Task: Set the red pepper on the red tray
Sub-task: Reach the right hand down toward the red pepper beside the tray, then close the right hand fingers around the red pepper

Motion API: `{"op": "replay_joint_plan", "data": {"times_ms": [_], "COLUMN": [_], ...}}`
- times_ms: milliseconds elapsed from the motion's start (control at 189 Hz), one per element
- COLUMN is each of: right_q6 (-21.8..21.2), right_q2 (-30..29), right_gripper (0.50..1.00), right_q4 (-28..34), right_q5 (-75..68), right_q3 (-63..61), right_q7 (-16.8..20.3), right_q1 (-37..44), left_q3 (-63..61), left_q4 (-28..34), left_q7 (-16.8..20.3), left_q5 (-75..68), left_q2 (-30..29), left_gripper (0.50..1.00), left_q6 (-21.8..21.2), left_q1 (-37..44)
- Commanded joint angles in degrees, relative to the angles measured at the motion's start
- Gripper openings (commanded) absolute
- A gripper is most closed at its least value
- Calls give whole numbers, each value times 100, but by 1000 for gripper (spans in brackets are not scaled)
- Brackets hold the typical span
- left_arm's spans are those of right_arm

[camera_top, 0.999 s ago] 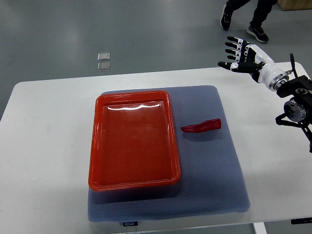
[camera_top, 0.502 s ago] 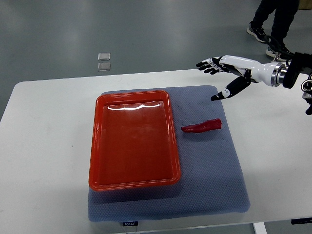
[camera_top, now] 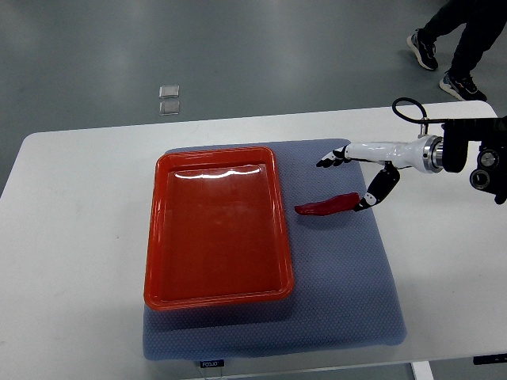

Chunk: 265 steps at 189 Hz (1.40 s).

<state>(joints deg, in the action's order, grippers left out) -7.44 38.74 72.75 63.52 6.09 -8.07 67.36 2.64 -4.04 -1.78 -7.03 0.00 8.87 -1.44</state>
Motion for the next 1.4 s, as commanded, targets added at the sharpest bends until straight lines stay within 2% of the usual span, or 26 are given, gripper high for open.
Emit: {"op": "replay_joint_plan", "data": {"times_ms": [0, 116, 259, 597, 867, 1026, 1311, 1396], "right_q6": [226, 393, 481, 613, 832, 903, 1034, 1131], "right_q2": [-253, -438, -613, -763, -772, -780, -851, -886], "right_gripper": [885, 866, 809, 795, 758, 697, 650, 621], "right_q4": [-76, -173, -305, -455, -639, -665, -692, -727], "right_q5": [-7, -7, 20, 406, 784, 802, 899, 899], "right_q3": [103, 208, 305, 349, 393, 428, 525, 542], "right_q7": [139, 200, 279, 270, 253, 244, 218, 209], "right_q1": [6, -12, -56, -223, -337, -346, -408, -416], "left_q3": [0, 0, 0, 0, 0, 0, 0, 0], "left_q4": [0, 0, 0, 0, 0, 0, 0, 0], "left_q7": [-6, 3, 3, 3, 3, 3, 3, 3], "left_q5": [0, 0, 0, 0, 0, 0, 0, 0], "left_q2": [0, 0, 0, 0, 0, 0, 0, 0], "left_gripper": [1000, 1000, 1000, 1000, 1000, 1000, 1000, 1000], "left_q6": [1, 1, 1, 1, 1, 1, 1, 1], "left_q1": [4, -5, 4, -5, -5, 4, 4, 4]}}
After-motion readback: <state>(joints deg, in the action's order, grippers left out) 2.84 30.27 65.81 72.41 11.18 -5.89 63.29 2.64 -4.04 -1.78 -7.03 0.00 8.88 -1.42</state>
